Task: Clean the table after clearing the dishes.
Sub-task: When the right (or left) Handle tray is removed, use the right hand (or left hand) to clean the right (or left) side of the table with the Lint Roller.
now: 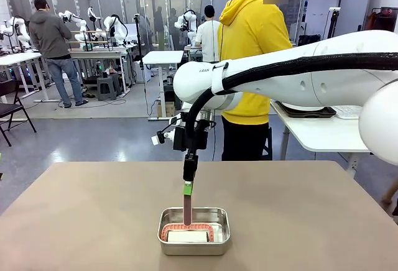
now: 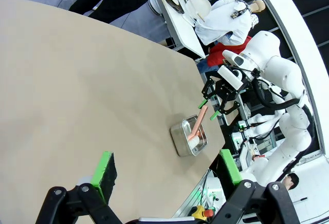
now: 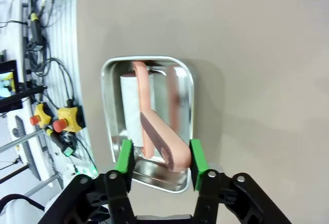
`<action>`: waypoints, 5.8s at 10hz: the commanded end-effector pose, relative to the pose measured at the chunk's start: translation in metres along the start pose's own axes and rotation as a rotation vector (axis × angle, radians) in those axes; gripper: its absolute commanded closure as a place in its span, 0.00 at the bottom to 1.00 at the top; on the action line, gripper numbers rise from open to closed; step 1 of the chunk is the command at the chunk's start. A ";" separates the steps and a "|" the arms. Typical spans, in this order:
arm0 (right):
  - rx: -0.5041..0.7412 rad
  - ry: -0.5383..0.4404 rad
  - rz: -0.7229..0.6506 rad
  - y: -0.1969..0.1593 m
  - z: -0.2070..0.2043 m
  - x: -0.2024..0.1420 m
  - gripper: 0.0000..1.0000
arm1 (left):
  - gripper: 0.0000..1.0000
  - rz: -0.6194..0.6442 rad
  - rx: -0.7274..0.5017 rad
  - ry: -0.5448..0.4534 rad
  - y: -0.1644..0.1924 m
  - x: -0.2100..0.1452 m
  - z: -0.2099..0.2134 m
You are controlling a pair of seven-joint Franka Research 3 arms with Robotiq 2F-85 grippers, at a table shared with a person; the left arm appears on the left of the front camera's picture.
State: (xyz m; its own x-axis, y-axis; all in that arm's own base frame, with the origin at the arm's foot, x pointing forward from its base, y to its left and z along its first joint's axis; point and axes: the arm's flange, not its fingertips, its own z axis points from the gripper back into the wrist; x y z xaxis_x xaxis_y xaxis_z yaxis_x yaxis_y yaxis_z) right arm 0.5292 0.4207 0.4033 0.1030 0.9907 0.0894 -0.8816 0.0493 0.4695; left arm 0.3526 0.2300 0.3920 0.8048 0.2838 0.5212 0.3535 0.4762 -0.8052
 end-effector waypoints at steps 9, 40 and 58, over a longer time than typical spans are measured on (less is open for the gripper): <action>0.205 0.018 0.044 -0.006 -0.004 0.006 0.33 | 0.00 -0.003 0.007 -0.011 -0.001 -0.001 0.001; -0.377 -0.420 -1.036 0.136 0.079 -0.202 1.00 | 0.00 -0.003 0.007 -0.011 -0.001 -0.001 0.001; 0.117 -0.939 -1.264 0.022 0.015 -0.307 0.78 | 0.00 -0.003 0.007 -0.011 -0.001 -0.001 0.001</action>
State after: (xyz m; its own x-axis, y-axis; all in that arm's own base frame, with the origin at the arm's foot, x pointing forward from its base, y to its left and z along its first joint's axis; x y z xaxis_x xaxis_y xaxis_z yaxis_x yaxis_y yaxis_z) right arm 0.4761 0.1161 0.3974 0.9919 -0.1115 0.0613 0.0356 0.7061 0.7072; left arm 0.3527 0.2298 0.3920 0.8049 0.2835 0.5213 0.3537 0.4762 -0.8051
